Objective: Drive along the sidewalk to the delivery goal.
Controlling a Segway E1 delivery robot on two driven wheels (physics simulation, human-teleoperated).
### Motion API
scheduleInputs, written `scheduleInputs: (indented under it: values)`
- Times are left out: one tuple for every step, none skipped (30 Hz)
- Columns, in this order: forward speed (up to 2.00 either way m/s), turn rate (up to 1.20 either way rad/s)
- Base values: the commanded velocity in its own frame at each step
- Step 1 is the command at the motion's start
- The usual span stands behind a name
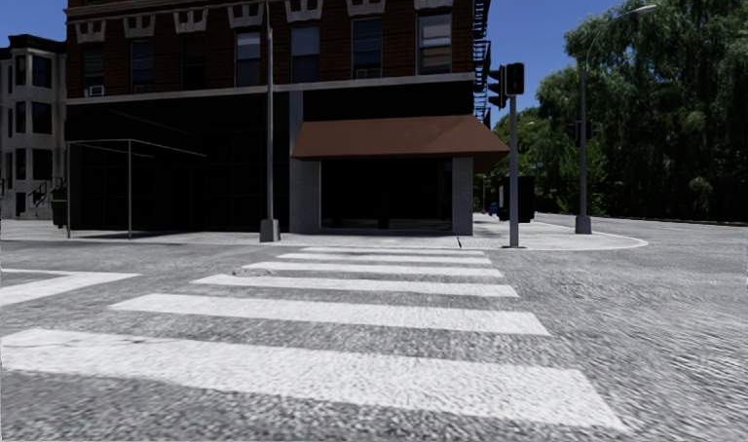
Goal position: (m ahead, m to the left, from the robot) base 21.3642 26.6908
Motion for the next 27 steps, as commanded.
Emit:
scheduleInputs:
  values:
    - [1.3,-0.26]
    - [1.26,-0.25]
    - [1.22,-0.22]
    - [1.21,-0.17]
    - [1.2,-0.06]
    - [1.2,-0.06]
    - [1.2,0.0]
    - [1.21,0.0]
    - [1.22,0.0]
    - [1.22,0.0]
    - [1.23,0.0]
    - [1.24,0.0]
    - [1.24,0.0]
    - [1.24,0.0]
    - [1.24,0.0]
    - [1.24,0.0]
    - [1.24,0.0]
    - [1.24,0.0]
    - [1.24,0.0]
    - [1.25,0.0]
    - [1.25,0.0]
    - [1.25,0.0]
    - [1.25,0.0]
    - [1.25,0.0]
    - [1.31,0.0]
    - [2.0,0.0]
    - [2.0,0.0]
